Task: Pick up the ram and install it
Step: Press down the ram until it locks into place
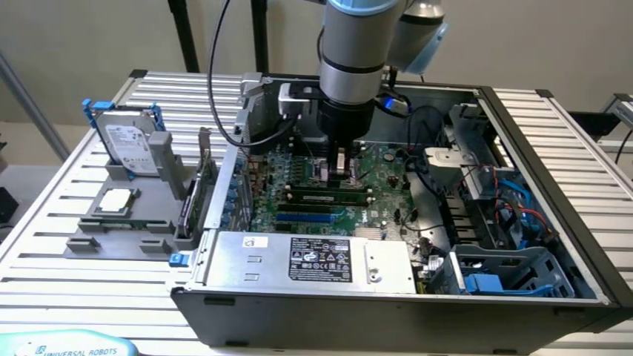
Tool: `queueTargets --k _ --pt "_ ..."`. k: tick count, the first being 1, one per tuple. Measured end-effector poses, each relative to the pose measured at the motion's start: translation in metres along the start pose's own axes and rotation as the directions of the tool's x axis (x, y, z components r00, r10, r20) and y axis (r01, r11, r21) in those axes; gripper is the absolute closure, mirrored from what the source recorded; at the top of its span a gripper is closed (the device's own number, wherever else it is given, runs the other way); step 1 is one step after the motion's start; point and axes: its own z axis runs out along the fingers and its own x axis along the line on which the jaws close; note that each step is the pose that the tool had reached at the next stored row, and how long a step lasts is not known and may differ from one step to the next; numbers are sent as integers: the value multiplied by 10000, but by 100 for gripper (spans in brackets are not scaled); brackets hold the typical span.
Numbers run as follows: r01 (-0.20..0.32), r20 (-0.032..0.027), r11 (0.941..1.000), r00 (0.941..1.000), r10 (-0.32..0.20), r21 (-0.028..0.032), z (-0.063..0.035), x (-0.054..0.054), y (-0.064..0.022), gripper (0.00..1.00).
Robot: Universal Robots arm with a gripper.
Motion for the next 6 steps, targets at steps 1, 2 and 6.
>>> queueTargets --k 1,2,6 --pt "0 -1 10000 10000 0 0 0 0 0 89" --pt "0 0 10000 10000 0 0 0 0 0 89" --pt "0 -1 10000 10000 0 -1 -1 0 0 89"
